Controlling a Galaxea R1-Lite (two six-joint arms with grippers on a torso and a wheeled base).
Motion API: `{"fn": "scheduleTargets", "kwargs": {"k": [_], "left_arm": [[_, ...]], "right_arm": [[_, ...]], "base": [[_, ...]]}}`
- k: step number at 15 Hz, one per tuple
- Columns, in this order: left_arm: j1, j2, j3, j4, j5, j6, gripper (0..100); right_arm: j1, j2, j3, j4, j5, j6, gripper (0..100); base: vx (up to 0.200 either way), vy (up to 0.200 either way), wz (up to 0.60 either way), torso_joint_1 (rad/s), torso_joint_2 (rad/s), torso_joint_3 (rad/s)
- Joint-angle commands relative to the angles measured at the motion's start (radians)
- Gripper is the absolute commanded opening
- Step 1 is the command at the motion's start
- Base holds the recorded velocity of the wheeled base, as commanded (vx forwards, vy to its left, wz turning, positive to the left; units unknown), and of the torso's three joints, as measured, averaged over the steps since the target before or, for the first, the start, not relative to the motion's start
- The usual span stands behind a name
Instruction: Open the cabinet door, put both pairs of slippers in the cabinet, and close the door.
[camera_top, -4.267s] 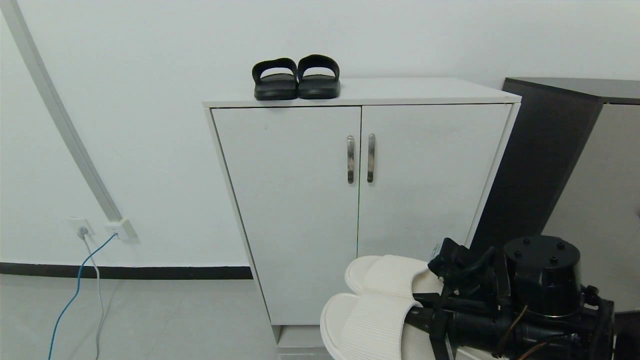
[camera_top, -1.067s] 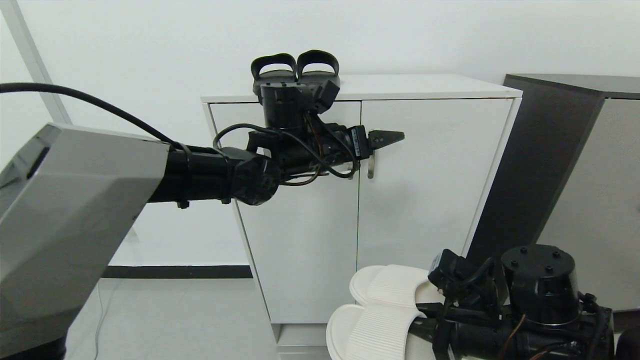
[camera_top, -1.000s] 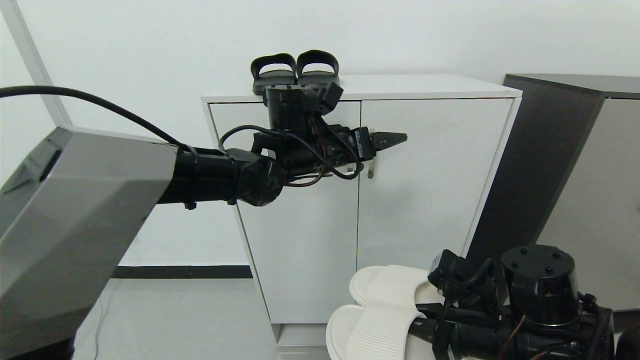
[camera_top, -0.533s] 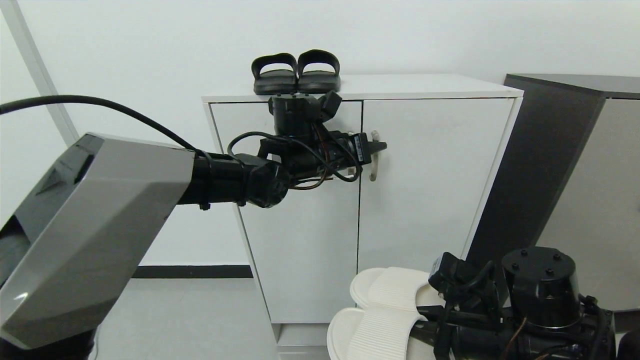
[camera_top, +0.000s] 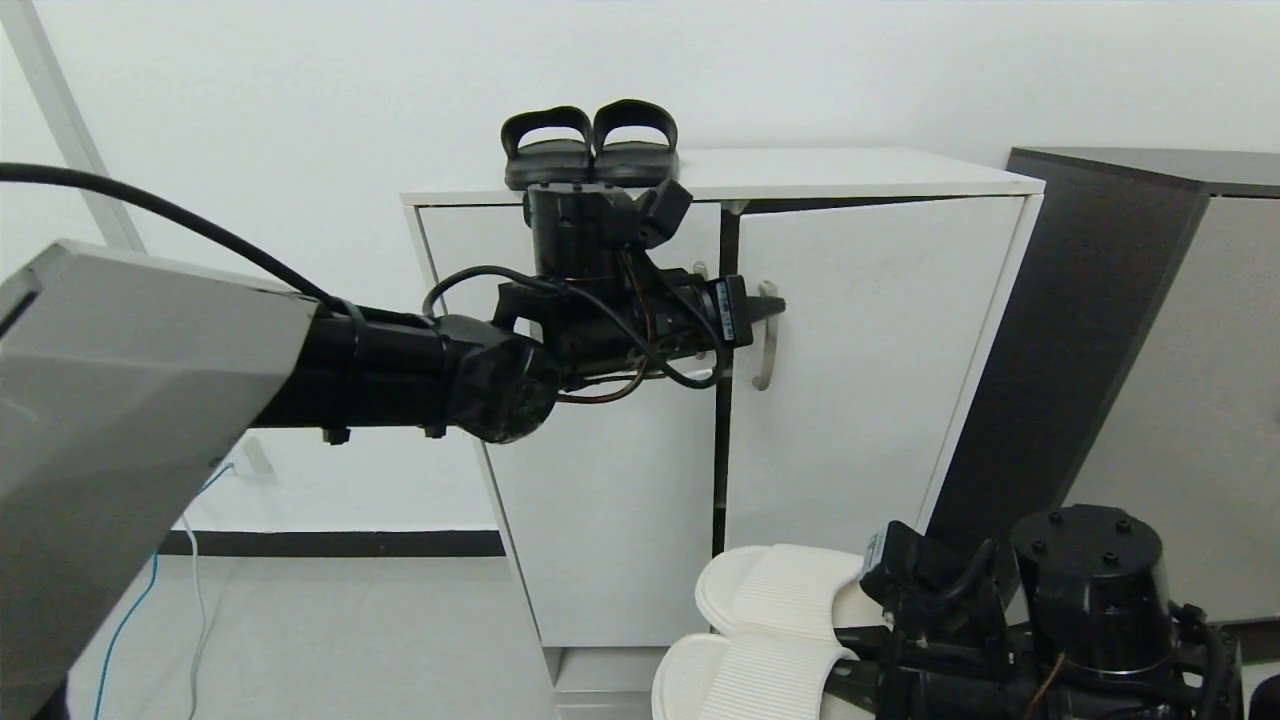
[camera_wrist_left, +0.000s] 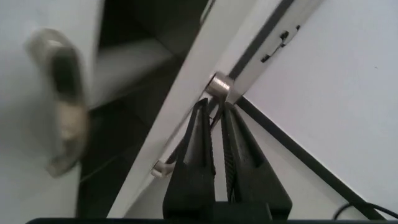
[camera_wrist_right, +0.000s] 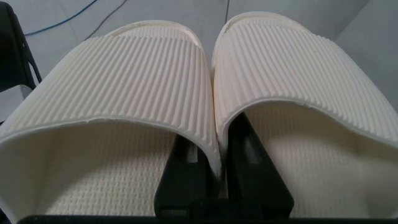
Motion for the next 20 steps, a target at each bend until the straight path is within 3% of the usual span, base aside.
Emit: {"fn": "scheduleTargets", "kwargs": {"k": [1, 8, 11, 14, 17, 20], "left_arm": [[-0.027, -0.085, 0.055, -0.001, 0.001, 0.001, 0], [-0.058, -0.257, 0.236, -0.003, 0.002, 0.002, 0], [-0.058, -0.338, 0.333, -0.02, 0.004, 0.018, 0], [-0.045, -0.407, 0.413, -0.049, 0.002, 0.01, 0], [0.007, -0.363, 0.383, -0.052, -0.007, -0.002, 0], [0.021, -0.242, 0.278, -0.127, -0.007, -0.077, 0]], "right_arm": [[0.015, -0.02, 0.011, 0.001, 0.002, 0.0, 0], [0.023, -0.033, 0.023, 0.001, 0.034, -0.003, 0], [0.026, -0.033, 0.023, 0.001, 0.034, -0.003, 0], [0.026, -0.027, 0.023, 0.001, 0.032, -0.003, 0], [0.034, -0.029, 0.025, 0.001, 0.032, -0.004, 0], [0.046, -0.032, 0.028, 0.001, 0.032, -0.004, 0]], "base": [[0.0, 0.0, 0.0, 0.0, 0.0, 0.0], [0.0, 0.0, 0.0, 0.0, 0.0, 0.0], [0.0, 0.0, 0.0, 0.0, 0.0, 0.0], [0.0, 0.0, 0.0, 0.0, 0.0, 0.0], [0.0, 0.0, 0.0, 0.0, 0.0, 0.0], [0.0, 0.0, 0.0, 0.0, 0.0, 0.0]]}}
